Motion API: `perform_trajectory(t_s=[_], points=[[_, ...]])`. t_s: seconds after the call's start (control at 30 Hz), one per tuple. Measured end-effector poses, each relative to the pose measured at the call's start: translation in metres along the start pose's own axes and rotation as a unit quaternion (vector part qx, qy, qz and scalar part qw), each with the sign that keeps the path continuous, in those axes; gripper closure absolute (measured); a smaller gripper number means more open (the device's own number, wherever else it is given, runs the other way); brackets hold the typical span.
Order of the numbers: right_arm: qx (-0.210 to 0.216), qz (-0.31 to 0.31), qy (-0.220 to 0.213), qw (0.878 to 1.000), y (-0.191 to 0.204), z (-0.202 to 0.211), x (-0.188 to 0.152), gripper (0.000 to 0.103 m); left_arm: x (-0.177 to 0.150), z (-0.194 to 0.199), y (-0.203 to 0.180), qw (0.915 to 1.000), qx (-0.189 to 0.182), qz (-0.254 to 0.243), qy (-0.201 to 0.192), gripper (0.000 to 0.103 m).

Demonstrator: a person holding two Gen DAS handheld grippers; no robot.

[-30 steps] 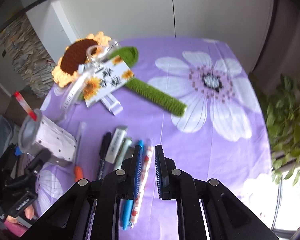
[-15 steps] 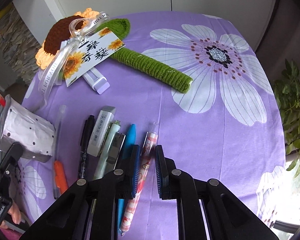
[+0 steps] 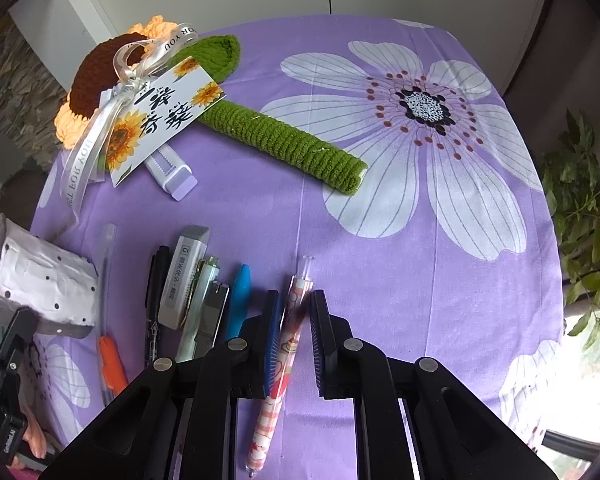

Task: Organize stationery
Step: 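Close the right tool on the pink patterned pen, then carry the pink pen with the right tool into the grey cup and release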

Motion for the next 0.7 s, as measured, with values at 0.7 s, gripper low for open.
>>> perform_trajectory(t_s=[0.7], points=[[0.039, 0.023, -0.112, 0.993, 0.013, 0.081, 0.008, 0.092, 0.0, 0.003, 0.003, 1.0, 0.001, 0.003, 0.0, 0.037]])
Point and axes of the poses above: each gripper's, at about its wrist camera, not at the fingertips, and z roughly against the way its jaws point, y to its left, x to its top, the point moved 6 cm from there along -z, roughly the way its jaws point, and after that the axes turned 5 degrees about -x, right-handed, at the moved point
